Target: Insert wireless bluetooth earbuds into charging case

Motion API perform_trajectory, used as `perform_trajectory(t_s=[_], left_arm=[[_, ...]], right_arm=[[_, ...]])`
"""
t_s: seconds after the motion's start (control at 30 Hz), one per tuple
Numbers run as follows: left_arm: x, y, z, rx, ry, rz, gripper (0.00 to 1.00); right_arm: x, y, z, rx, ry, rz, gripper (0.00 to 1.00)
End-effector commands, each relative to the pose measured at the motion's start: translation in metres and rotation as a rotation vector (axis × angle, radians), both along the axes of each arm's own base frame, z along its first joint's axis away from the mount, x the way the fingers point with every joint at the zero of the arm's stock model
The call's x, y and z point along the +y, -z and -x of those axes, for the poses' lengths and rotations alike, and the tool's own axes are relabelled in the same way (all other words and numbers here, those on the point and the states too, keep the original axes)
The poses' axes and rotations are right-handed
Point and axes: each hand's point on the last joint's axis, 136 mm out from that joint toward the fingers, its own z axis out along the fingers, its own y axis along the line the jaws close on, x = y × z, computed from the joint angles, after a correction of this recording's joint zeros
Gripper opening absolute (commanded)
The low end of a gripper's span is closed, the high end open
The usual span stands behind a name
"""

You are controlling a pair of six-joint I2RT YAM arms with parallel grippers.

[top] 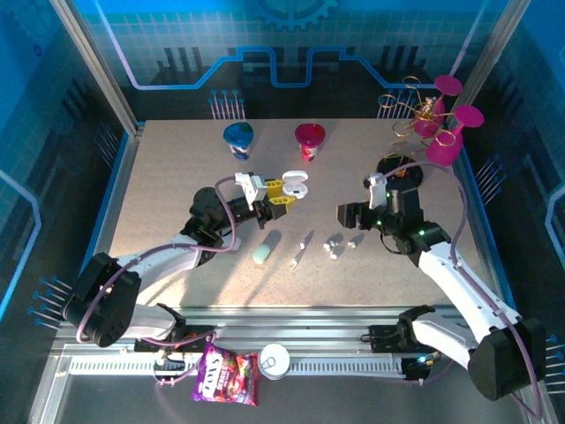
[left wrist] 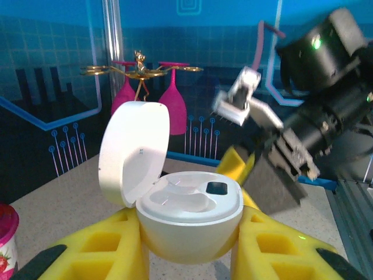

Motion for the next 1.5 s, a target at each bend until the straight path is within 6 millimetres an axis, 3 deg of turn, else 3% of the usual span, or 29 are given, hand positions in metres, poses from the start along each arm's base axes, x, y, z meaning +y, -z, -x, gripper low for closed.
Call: perform_trajectory(t_s=[0.0,0.1,0.5,0.8,0.97,1.23,1.4,1.47], left_arm=[[0.007,-0.017,0.012,-0.066,0.001,0.051,0.24],[0.009,-0.015,0.017,-0.074,0.002,0.058,0.24],[0.009,-0.003,0.035,-0.065,0.076,0.107,0.24],[0.012,0.004,0.041,-0.055,0.084,0.104,0.24],[0.014,0.002,0.045,-0.059,0.082,0.106,0.24],[0.016,0.006,0.049,-0.048,0.082,0.087,0.24],[0.014,0.007,0.048,-0.038,0.091,0.085,0.24],[0.012,0.008,0.047,-0.034,0.098,0.084,0.24]], right_arm=[[-0.009,0.040,0.022,0.130,0.052,0.025,0.80],[-0.004,0.064,0.034,0.202,0.051,0.037,0.79],[0.046,0.106,0.048,0.339,-0.090,0.138,0.69],[0.074,0.106,0.027,0.362,-0.256,0.177,0.60],[0.092,0.112,0.016,0.403,-0.308,0.149,0.59],[0.091,0.139,0.009,0.444,-0.295,0.180,0.63],[0.080,0.143,0.008,0.443,-0.273,0.177,0.66],[0.073,0.151,0.017,0.471,-0.268,0.172,0.66]])
